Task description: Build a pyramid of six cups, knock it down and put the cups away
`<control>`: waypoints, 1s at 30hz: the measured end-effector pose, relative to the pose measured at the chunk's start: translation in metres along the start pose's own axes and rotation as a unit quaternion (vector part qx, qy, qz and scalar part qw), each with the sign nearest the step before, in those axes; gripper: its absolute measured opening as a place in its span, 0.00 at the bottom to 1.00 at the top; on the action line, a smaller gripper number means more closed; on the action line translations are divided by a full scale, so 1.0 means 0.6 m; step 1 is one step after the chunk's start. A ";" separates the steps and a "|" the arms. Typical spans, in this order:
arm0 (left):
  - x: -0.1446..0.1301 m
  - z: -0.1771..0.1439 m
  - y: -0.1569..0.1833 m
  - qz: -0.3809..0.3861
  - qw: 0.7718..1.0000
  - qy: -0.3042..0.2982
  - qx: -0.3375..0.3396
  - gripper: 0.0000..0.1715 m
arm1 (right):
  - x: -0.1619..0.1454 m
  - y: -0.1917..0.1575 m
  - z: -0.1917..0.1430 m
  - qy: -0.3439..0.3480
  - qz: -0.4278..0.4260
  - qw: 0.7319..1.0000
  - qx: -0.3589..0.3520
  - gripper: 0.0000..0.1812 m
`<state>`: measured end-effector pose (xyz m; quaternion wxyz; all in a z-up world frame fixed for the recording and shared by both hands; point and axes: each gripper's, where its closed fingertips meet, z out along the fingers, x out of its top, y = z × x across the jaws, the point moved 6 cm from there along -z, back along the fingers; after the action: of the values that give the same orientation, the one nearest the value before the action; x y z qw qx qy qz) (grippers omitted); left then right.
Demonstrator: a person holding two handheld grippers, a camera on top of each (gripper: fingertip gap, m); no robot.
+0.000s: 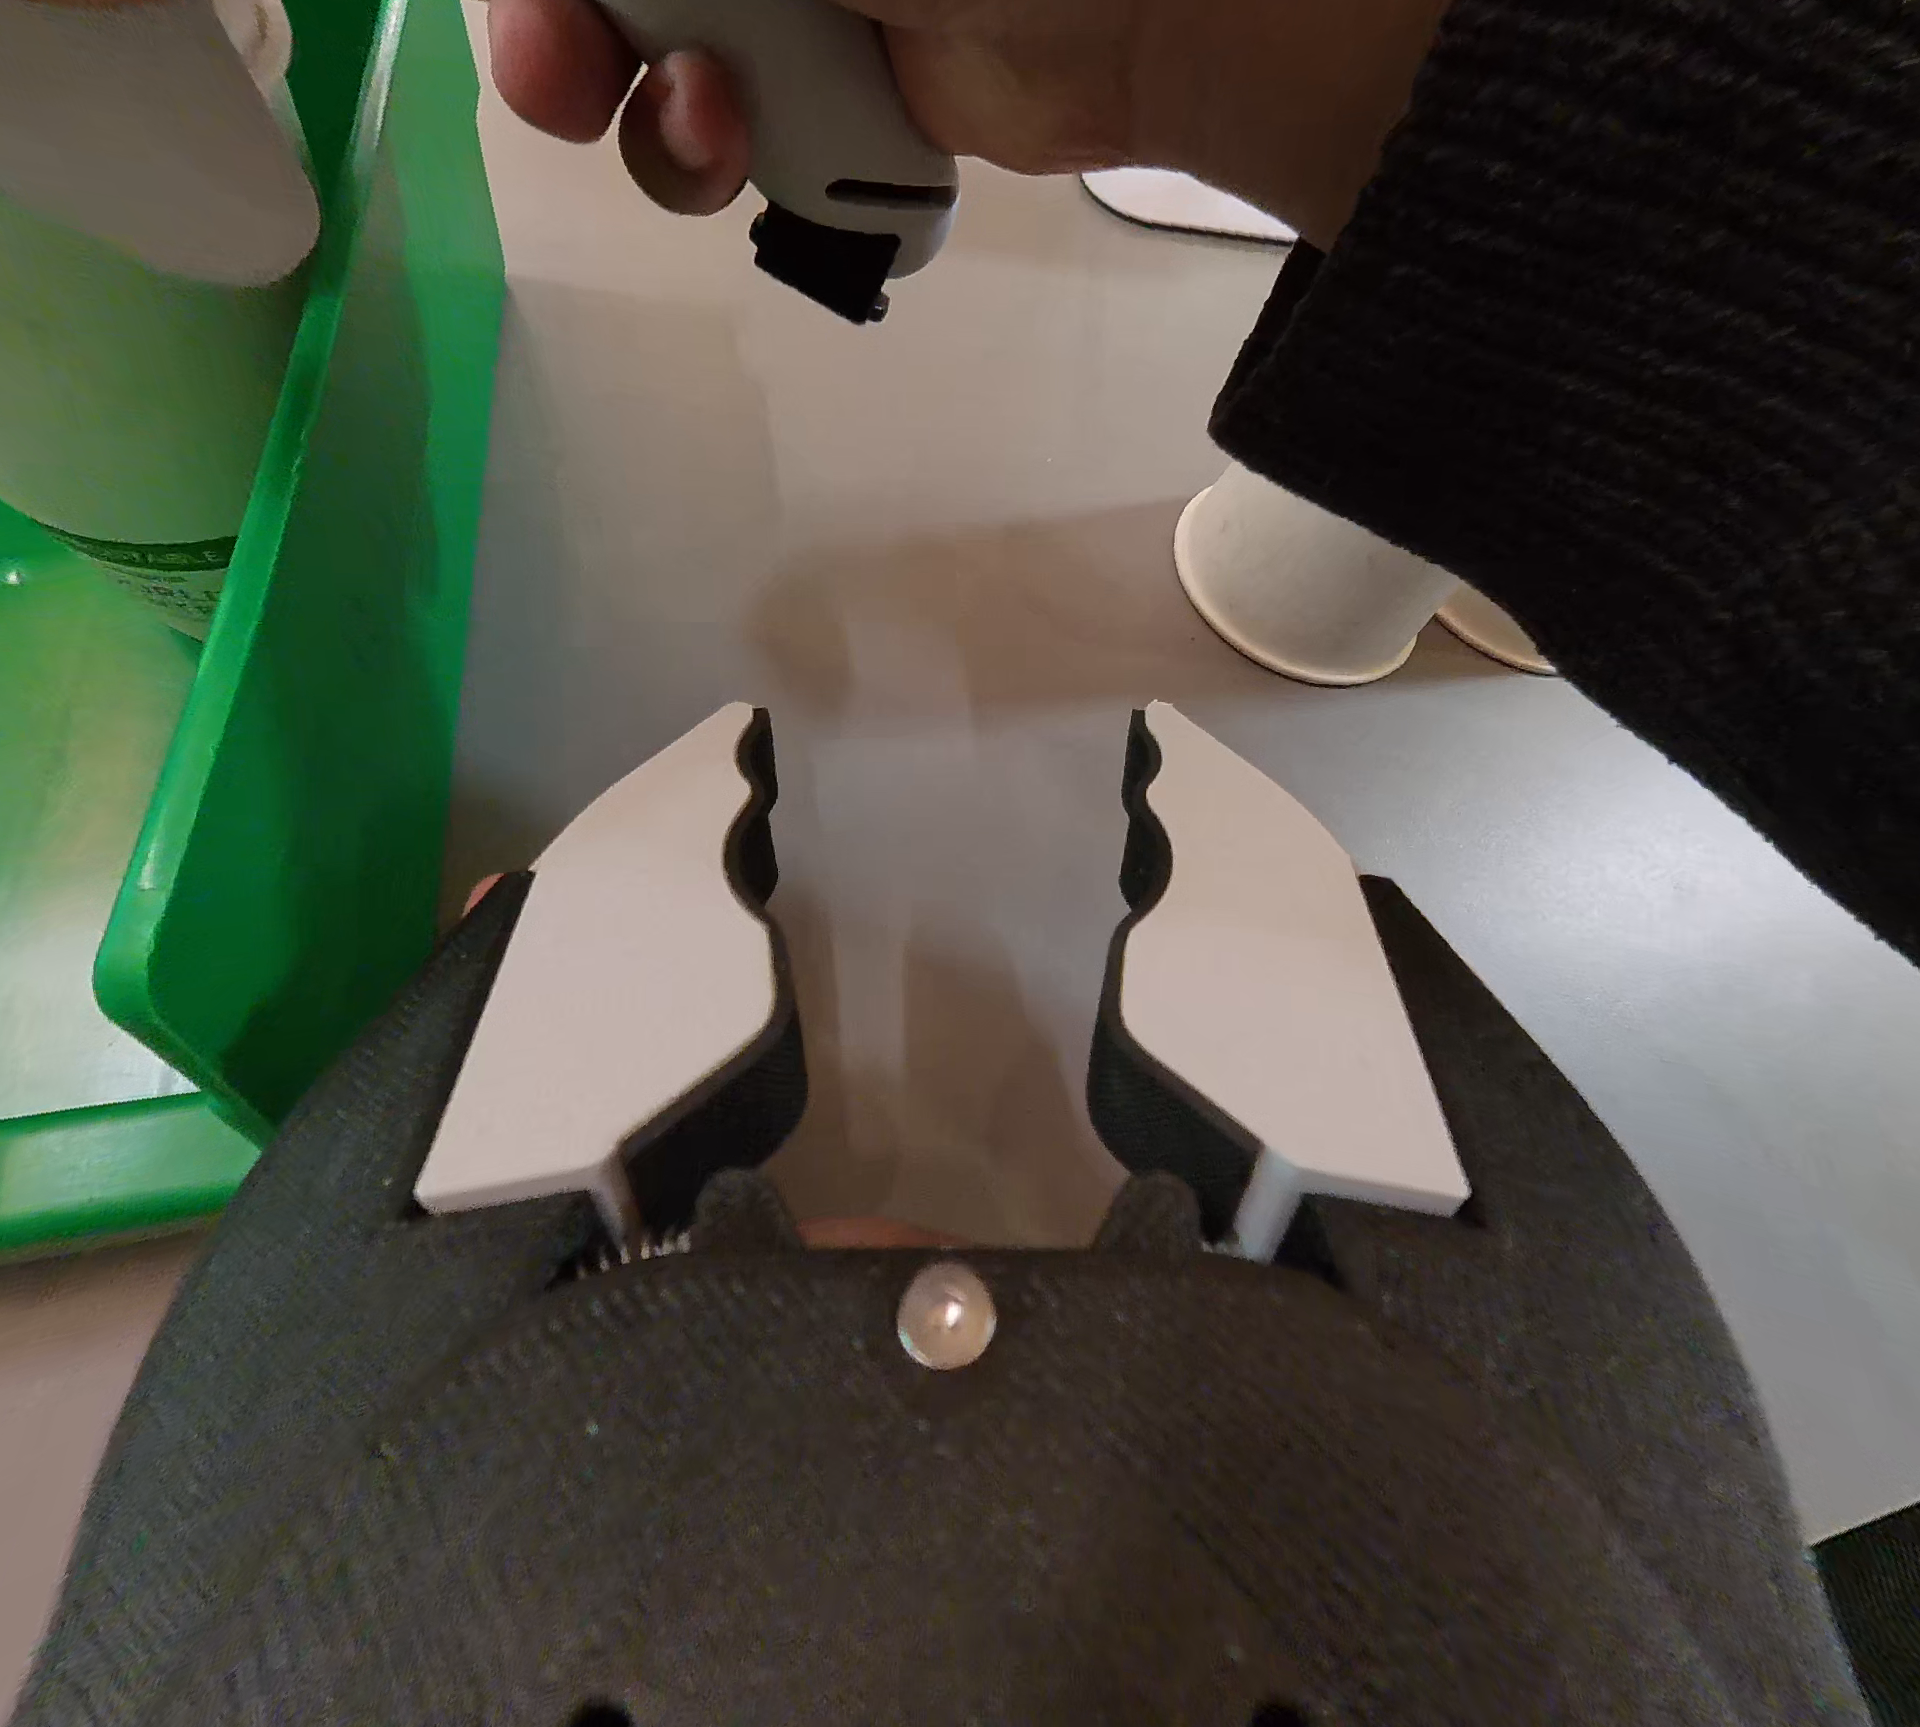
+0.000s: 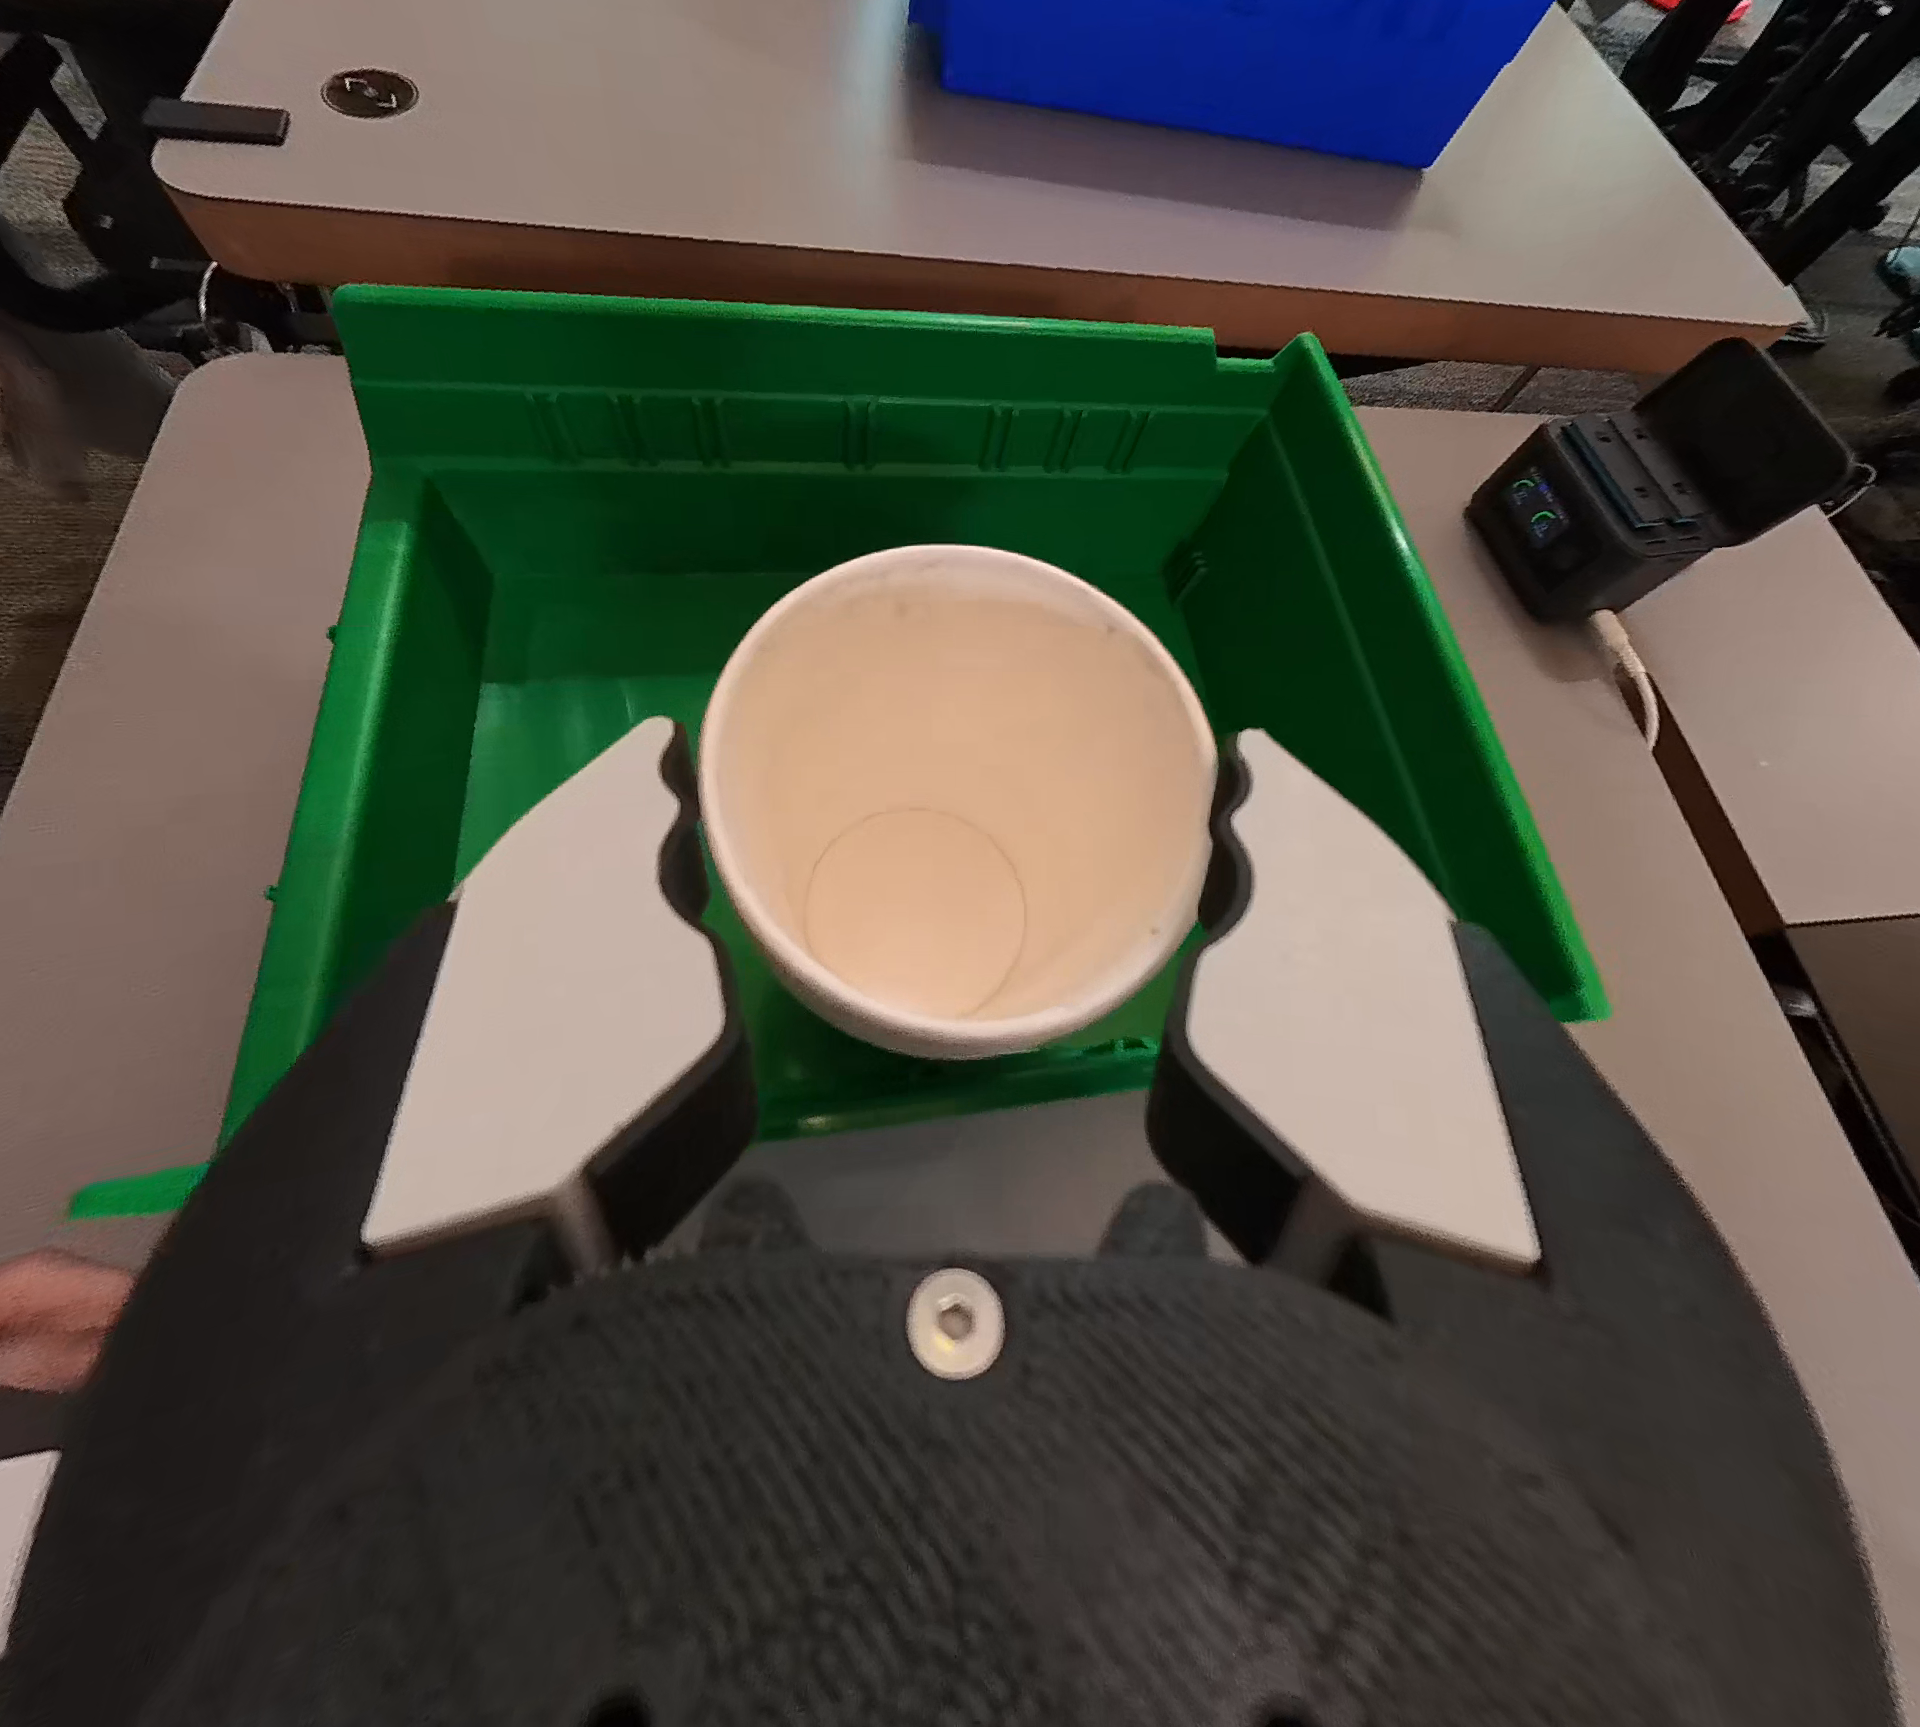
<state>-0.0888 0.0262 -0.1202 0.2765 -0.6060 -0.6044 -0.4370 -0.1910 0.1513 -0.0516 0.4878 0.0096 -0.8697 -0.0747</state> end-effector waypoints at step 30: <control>0.000 0.001 -0.002 -0.003 1.000 -0.001 0.000 0.38 | 0.031 0.048 0.015 0.006 0.015 1.000 -0.025 0.50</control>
<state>-0.0895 0.0270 -0.1209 0.2751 -0.6047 -0.6064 -0.4369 -0.2071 0.1790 -0.0364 0.4943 -0.0154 -0.8646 -0.0885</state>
